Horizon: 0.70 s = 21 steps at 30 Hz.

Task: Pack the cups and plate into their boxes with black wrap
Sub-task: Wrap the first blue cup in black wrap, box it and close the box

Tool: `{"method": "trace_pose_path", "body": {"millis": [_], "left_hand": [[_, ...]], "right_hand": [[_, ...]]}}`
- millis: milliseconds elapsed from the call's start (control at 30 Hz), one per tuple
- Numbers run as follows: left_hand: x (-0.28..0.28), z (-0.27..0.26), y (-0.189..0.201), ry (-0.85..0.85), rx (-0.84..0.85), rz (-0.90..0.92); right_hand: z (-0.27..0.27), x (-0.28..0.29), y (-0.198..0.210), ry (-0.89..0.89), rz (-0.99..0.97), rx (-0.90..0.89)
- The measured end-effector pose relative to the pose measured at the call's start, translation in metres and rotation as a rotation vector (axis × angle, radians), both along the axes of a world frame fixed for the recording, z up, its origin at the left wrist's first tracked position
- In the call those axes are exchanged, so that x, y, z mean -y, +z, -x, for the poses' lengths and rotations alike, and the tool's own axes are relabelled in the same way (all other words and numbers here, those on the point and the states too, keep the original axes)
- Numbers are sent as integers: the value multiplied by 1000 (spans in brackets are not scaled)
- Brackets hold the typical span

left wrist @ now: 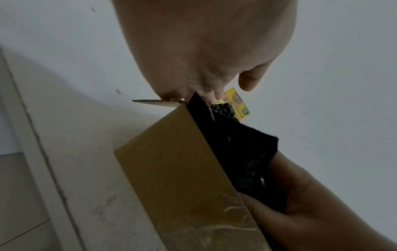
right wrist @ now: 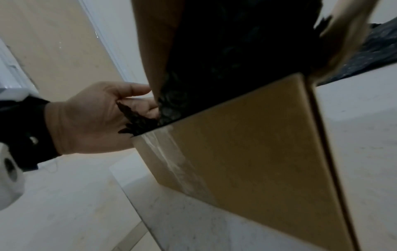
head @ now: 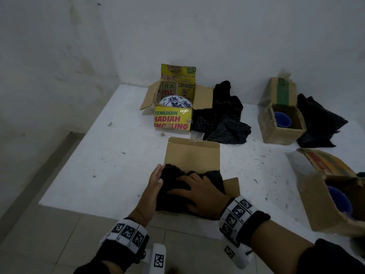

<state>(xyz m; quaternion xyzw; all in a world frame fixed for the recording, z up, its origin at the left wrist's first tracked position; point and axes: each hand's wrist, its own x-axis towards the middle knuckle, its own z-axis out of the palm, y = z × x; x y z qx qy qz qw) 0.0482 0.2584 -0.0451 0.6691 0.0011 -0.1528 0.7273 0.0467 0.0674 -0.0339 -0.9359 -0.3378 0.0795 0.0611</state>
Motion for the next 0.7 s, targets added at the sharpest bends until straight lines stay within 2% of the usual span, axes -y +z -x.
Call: {"method": "trace_pose_path", "body": {"millis": [133, 367, 700], "left_hand": [[0, 1, -3, -5, 9, 17], [-2, 1, -9, -33, 6, 67], [0, 1, -11, -51, 23, 64]], "right_hand": [[3, 0, 1, 42, 6, 28], [-4, 6, 7, 45, -1, -260], [-11, 3, 11, 65, 81, -259]]}}
